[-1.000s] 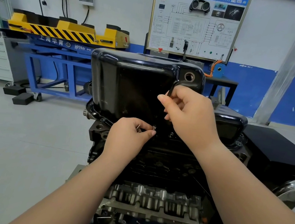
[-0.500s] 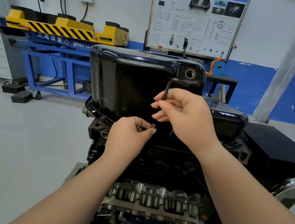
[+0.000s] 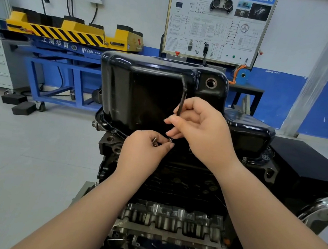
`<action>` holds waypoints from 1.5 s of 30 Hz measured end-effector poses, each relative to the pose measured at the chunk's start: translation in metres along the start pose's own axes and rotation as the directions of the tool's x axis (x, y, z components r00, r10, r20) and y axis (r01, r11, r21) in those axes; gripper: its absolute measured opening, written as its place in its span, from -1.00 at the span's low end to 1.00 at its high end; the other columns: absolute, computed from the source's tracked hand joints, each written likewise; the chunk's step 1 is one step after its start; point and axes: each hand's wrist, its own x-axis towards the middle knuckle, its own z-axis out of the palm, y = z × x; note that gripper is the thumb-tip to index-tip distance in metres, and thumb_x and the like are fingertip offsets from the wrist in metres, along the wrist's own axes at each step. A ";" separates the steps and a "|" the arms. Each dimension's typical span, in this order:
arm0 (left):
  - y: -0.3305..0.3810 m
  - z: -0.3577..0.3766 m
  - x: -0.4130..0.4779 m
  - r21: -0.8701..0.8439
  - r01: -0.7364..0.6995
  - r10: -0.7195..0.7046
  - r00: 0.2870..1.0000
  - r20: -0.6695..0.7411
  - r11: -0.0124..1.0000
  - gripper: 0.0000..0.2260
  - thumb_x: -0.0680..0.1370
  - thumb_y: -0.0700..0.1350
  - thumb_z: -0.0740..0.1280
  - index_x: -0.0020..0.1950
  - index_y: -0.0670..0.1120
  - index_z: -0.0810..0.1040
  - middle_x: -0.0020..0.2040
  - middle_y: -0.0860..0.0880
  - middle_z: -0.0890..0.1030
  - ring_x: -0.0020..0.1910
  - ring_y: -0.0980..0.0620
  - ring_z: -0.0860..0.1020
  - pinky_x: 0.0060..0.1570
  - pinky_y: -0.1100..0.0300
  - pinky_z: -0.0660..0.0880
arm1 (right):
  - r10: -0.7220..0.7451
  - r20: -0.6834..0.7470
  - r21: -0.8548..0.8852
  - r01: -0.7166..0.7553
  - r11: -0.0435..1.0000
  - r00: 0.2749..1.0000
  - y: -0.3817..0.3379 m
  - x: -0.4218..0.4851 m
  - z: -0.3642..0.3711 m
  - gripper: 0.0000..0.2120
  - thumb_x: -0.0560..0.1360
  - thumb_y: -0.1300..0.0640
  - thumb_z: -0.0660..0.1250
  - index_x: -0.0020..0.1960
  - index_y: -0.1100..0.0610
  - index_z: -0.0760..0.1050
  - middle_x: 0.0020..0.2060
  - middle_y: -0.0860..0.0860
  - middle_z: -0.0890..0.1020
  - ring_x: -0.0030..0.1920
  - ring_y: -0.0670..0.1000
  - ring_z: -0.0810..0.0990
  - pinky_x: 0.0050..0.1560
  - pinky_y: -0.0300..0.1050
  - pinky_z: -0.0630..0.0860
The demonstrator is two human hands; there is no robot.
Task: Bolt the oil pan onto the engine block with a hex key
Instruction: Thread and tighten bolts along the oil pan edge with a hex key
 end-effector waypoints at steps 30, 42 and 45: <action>0.003 -0.003 0.002 0.026 -0.020 0.020 0.999 0.031 0.999 -0.82 0.42 -0.02 0.45 -0.35 0.16 0.53 -0.55 0.32 0.45 -0.54 0.30 0.41 -0.51 0.47 0.30 | 0.010 -0.098 0.041 -0.006 0.999 0.995 0.009 -0.005 0.008 -0.83 0.48 0.32 0.34 -0.15 0.07 0.58 -0.30 0.02 0.65 -0.34 -0.07 0.67 -0.30 -0.26 0.59; 0.002 -0.001 0.003 0.051 -0.033 0.033 0.999 0.006 0.998 -0.71 0.42 -0.01 0.45 -0.47 0.12 0.45 -0.61 0.11 0.39 -0.57 0.21 0.38 -0.52 0.42 0.31 | 0.024 -0.121 0.051 -0.018 0.999 0.992 0.015 -0.007 0.013 -0.95 0.49 0.28 0.36 -0.09 0.19 0.50 -0.27 0.07 0.65 -0.36 -0.05 0.67 -0.34 -0.24 0.59; 0.001 0.000 0.004 0.067 -0.030 0.030 1.000 -0.005 0.997 -0.67 0.41 -0.02 0.44 -0.52 0.09 0.41 -0.61 0.08 0.36 -0.59 0.18 0.35 -0.51 0.39 0.31 | 0.000 -0.064 0.028 0.002 1.000 0.998 0.015 -0.010 0.012 -0.77 0.54 0.33 0.26 0.11 0.07 0.50 -0.20 0.02 0.66 -0.29 -0.06 0.67 -0.24 -0.27 0.59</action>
